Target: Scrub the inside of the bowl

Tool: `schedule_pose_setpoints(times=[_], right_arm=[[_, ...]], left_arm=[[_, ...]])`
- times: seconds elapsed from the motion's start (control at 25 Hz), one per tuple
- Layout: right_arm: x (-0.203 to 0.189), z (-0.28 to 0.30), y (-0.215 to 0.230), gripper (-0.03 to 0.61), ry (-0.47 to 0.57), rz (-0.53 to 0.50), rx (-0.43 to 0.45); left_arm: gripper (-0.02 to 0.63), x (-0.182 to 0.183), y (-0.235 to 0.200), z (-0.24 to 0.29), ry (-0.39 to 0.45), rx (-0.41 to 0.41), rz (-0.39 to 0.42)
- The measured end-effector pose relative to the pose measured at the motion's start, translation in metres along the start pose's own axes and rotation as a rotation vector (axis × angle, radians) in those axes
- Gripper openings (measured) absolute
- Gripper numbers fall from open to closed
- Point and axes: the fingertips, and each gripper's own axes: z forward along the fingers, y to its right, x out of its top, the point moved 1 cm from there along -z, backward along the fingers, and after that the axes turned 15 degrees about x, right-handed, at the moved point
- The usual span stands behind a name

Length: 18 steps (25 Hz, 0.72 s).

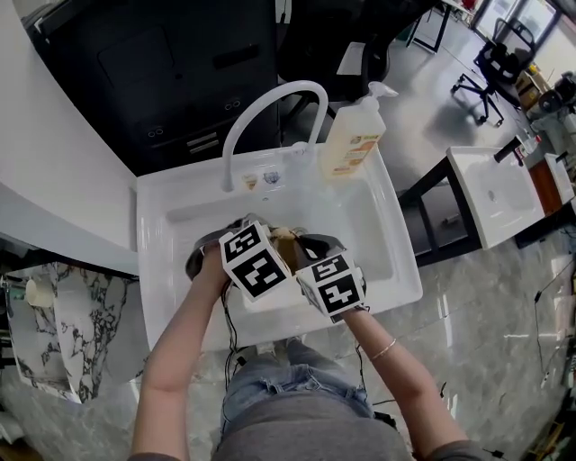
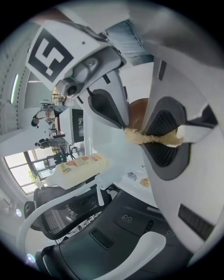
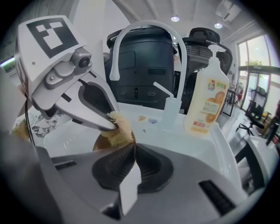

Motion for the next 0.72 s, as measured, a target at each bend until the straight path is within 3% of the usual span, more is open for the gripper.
schedule_pose_setpoints(times=[0.32,0.72], right_arm=[[-0.003,-0.002,0.005,0.021,-0.007,0.028,0.004],[-0.006,-0.006,0.014,0.021,-0.016,0.048,-0.007]], left_arm=[[0.044,0.009,-0.002,-0.003,0.021,0.041,0.04],[0.044,0.016,-0.005,-0.009,0.054,0.048,-0.016]])
